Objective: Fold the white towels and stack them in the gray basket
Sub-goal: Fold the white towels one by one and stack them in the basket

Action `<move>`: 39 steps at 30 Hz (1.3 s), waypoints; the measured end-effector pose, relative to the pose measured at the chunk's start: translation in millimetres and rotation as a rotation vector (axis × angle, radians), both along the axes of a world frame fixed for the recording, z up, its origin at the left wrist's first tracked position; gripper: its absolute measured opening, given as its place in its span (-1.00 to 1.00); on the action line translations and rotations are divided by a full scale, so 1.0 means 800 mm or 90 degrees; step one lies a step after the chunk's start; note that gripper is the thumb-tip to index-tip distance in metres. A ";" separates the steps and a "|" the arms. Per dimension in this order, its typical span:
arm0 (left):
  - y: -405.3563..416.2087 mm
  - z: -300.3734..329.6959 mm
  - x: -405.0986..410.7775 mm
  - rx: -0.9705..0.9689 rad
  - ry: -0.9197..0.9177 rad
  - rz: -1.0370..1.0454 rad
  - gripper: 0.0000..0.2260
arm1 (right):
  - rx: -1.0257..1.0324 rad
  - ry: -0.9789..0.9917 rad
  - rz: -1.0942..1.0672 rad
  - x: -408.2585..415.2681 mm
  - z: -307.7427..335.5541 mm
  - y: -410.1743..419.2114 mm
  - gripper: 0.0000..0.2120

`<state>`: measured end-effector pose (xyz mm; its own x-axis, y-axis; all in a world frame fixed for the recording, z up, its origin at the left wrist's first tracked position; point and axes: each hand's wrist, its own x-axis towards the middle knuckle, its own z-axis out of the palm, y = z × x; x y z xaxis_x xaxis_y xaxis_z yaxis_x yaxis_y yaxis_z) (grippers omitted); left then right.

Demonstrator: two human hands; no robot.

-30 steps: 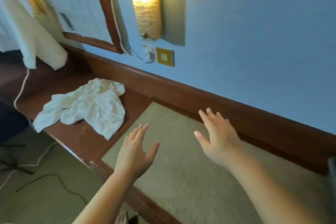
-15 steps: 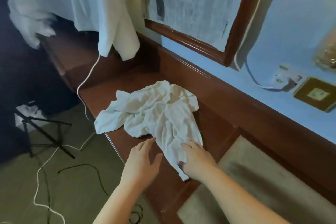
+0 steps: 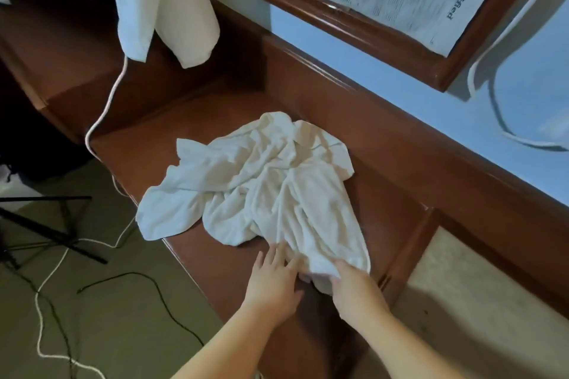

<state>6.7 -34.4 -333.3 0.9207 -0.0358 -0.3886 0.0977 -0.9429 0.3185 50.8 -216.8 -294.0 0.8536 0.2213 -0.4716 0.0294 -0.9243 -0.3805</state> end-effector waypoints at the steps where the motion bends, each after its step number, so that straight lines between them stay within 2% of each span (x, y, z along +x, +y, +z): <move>1: -0.007 0.007 0.001 -0.008 -0.032 0.006 -0.42 | 0.043 -0.007 -0.028 0.006 0.020 -0.006 -0.77; 3: -0.020 0.031 0.009 -0.031 -0.126 0.027 -0.56 | 0.137 -0.041 -0.061 0.015 0.074 -0.021 -0.92; 5: -0.028 0.069 0.028 -0.096 -0.216 0.071 -0.69 | 0.198 -0.094 -0.073 0.025 0.145 -0.040 -0.83; 9: -0.048 0.216 0.075 -0.289 -0.409 0.173 -0.80 | 0.164 -0.263 -0.032 0.046 0.307 -0.093 -0.87; 12: -0.074 0.357 0.096 -0.334 -0.549 0.111 -0.82 | 0.126 -0.404 0.005 0.043 0.426 -0.138 -0.81; 16: -0.117 0.517 0.101 -0.283 -0.677 -0.029 -0.84 | 0.092 -0.585 0.010 0.016 0.580 -0.203 -0.81; 18: -0.144 0.583 0.087 -0.201 -0.709 -0.112 -0.69 | 0.072 -0.641 0.003 -0.007 0.651 -0.241 -0.83; 20: -0.173 0.635 0.061 -0.111 -0.762 -0.185 -0.45 | 0.065 -0.665 -0.008 -0.039 0.710 -0.278 -0.83; 23: -0.220 0.675 0.026 -0.046 -0.840 -0.239 -0.11 | 0.063 -0.676 -0.021 -0.092 0.771 -0.326 -0.83; 25: -0.259 0.683 0.009 -0.048 -0.864 -0.211 -0.07 | 0.128 -0.639 -0.060 -0.126 0.794 -0.354 -0.82; 28: -0.340 0.671 -0.037 -0.114 -0.944 -0.124 -0.22 | 0.309 -0.571 -0.146 -0.169 0.812 -0.391 -0.78; 30: -0.399 0.646 -0.093 -0.268 -1.026 -0.095 -0.48 | 0.398 -0.533 -0.210 -0.191 0.819 -0.410 -0.74; 32: -0.452 0.614 -0.162 -0.449 -1.010 -0.163 -0.64 | 0.464 -0.507 -0.266 -0.205 0.820 -0.426 -0.88; 33: -0.476 0.601 -0.197 -0.522 -0.952 -0.219 -0.61 | 0.488 -0.501 -0.298 -0.211 0.822 -0.434 -0.93; 35: -0.515 0.581 -0.252 -0.606 -0.833 -0.285 -0.41 | 0.507 -0.496 -0.341 -0.221 0.824 -0.451 -0.93; 37: -0.543 0.569 -0.277 -0.595 -0.743 -0.255 -0.28 | 0.559 -0.499 -0.374 -0.235 0.827 -0.467 -0.98; 39: -0.559 0.575 -0.283 -0.536 -0.623 -0.149 -0.23 | 0.651 -0.480 -0.467 -0.252 0.829 -0.483 -0.92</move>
